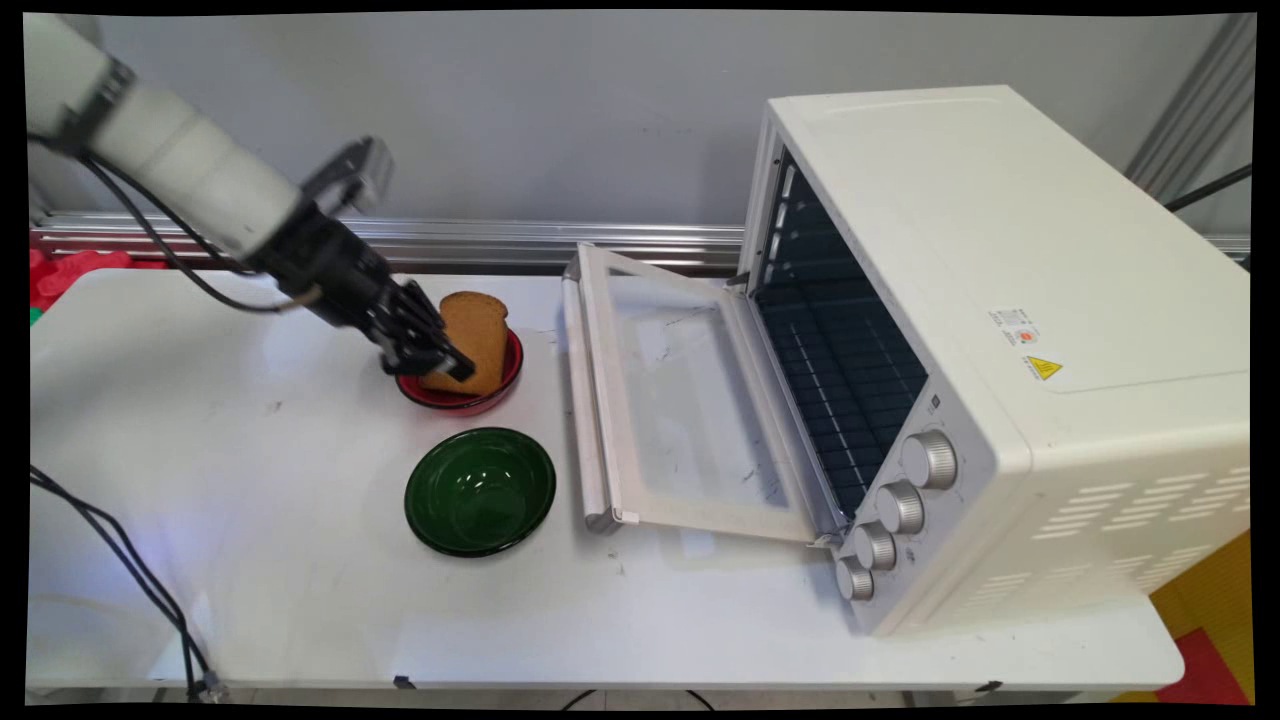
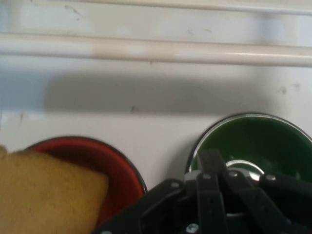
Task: Close the oven
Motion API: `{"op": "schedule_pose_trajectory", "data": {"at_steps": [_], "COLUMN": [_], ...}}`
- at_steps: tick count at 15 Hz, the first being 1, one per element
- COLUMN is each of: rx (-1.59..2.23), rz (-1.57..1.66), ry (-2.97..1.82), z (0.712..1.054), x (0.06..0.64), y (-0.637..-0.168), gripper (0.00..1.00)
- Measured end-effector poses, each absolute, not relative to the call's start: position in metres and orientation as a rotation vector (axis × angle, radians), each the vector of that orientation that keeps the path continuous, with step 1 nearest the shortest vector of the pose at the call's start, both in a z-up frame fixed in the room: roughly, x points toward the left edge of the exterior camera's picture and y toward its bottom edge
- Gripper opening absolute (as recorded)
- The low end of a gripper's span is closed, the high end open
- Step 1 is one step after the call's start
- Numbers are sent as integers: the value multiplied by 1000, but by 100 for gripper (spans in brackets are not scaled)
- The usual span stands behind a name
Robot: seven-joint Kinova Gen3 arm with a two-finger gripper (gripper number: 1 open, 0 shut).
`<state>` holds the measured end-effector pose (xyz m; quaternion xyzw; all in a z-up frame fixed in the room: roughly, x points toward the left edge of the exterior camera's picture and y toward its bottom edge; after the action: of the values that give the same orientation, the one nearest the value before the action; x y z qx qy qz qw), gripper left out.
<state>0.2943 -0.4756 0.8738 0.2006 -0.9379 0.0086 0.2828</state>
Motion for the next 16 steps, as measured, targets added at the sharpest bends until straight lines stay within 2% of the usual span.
{"op": "schedule_pose_trajectory", "data": {"at_steps": [9,16], "rx": [460,441], "rz": [87,114], "ry": [-2470,-2427], "z": [787,760], "x": [242,216], "y": [-498,-512], "gripper": [0,0]}}
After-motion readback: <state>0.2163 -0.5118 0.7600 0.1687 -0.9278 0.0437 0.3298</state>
